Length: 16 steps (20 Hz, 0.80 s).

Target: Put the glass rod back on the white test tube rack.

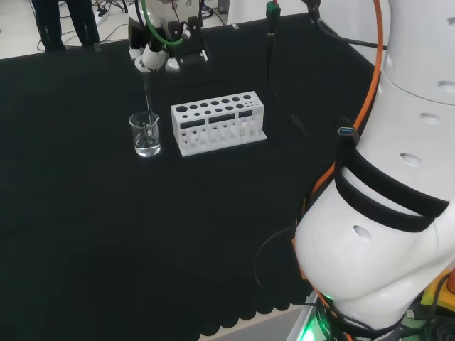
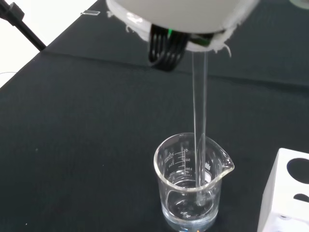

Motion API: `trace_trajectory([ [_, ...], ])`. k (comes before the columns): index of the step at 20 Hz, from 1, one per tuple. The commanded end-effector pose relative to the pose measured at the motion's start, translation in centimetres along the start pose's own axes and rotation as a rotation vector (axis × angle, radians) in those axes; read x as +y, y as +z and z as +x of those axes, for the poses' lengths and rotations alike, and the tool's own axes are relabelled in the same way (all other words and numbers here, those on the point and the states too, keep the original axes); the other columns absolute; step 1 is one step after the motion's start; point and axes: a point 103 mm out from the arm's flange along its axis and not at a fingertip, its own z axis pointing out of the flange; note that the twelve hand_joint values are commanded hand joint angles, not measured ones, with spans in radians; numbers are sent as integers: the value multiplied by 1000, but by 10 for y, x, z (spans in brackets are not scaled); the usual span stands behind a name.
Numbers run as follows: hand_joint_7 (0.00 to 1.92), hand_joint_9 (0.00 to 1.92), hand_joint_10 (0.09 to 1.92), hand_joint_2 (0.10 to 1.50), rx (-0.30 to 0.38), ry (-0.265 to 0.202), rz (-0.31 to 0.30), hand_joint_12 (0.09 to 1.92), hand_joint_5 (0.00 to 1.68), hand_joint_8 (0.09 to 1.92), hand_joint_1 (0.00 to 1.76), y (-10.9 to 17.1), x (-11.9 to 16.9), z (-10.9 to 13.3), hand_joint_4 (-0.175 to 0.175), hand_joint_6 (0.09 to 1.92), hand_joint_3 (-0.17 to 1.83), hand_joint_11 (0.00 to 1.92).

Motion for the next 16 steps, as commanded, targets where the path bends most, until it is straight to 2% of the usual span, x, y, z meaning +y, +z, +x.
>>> trace_trajectory([
  [1, 1399, 1756, 516, 607, 1, -6, -7, 427, 1269, 711, 1331, -3, -3, -1, -175, 466, 723, 1711],
  [16, 1401, 1756, 515, 604, -7, -4, -30, 426, 1271, 709, 1332, -18, -7, 2, -175, 463, 728, 1710],
])
